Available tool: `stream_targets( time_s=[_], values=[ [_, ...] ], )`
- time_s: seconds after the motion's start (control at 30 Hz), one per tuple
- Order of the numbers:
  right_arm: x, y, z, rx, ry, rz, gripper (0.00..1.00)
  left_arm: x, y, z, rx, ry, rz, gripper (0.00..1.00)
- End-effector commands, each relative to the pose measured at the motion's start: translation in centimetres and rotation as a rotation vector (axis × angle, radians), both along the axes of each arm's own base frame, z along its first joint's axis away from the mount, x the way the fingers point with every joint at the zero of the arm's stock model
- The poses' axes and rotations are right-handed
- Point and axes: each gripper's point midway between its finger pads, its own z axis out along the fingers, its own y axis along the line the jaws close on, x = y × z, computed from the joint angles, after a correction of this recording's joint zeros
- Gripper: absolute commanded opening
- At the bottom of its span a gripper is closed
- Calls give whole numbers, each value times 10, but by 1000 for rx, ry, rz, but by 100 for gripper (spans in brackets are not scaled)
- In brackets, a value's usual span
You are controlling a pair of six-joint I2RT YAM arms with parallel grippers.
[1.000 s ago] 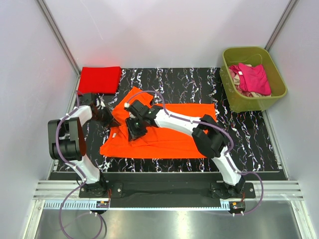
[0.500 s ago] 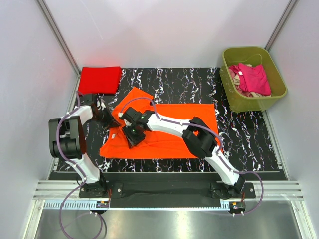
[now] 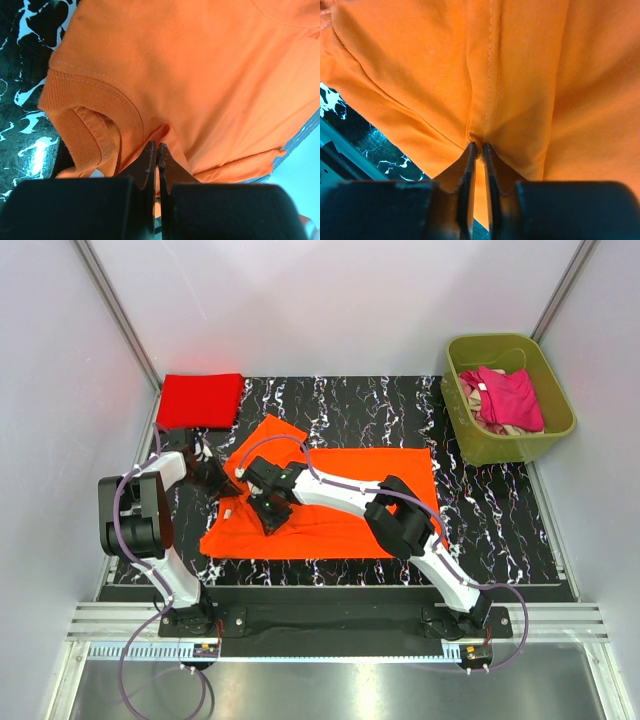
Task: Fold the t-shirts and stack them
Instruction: Fold the tshirt
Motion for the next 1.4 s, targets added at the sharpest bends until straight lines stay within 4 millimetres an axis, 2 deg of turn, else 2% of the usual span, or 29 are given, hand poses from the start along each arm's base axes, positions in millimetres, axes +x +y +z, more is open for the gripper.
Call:
stream_targets(
  time_s=[0.0,0.2,0.33,0.43,0.8,0.97,1.37],
  values=[
    [5,3,21,7,-62,30,16,7,1,6,14,-44,-15,0],
    [0,8,39,43,-53,66,1,8,2,13,13,-53,-12,0],
    [0,4,60,68,-60,80,0,7,-2,20,-5,-58,-11,0],
    [5,-6,65,67,-52,61,0,8,-4,22,-22,-56,-3,0],
    [35,-36,69,81,-25,3,0,22,-18,28,-50,-56,0,0],
    [46,-46,66,81,-17,-10,0,33,-31,31,-59,-58,-15,0],
    [78,-69,54,84,14,-75,0,52,-40,23,-56,-34,11,4]
  ],
)
